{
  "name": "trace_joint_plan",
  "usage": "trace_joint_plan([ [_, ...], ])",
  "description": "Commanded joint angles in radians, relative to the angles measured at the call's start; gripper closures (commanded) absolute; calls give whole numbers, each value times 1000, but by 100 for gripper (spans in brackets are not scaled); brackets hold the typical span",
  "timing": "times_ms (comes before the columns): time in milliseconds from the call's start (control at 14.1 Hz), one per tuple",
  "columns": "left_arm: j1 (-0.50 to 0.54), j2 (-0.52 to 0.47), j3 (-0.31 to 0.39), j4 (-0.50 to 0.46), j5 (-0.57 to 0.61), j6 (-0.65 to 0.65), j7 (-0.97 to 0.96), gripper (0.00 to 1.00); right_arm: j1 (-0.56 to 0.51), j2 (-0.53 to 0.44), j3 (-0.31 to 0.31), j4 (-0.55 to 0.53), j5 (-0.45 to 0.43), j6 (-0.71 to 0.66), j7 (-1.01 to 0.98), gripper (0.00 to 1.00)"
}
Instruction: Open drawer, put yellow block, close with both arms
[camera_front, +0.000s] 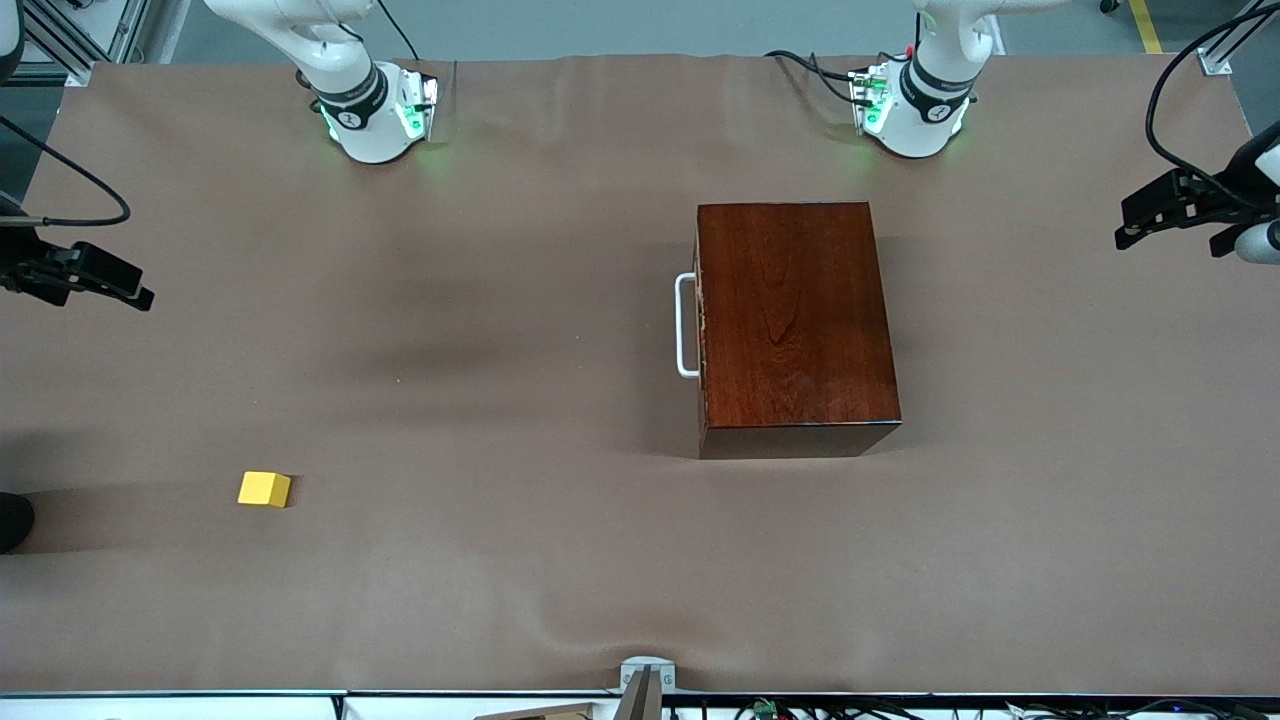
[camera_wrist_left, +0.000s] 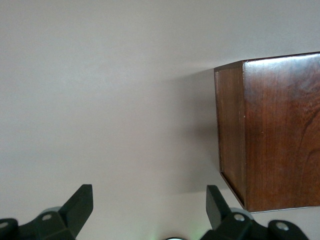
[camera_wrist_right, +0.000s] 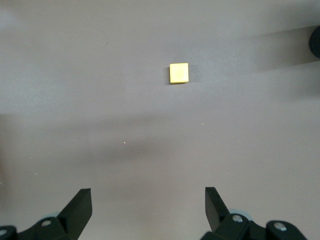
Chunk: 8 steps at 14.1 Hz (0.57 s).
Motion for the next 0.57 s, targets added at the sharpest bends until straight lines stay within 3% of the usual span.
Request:
trace_joint_plan([
  [0, 10, 7, -3, 26, -15, -13, 15, 0, -5, -26, 3, -23, -8, -11, 3, 0],
  [497, 5, 7, -5, 36, -15, -15, -1, 0, -5, -25, 3, -21, -5, -4, 6, 0],
])
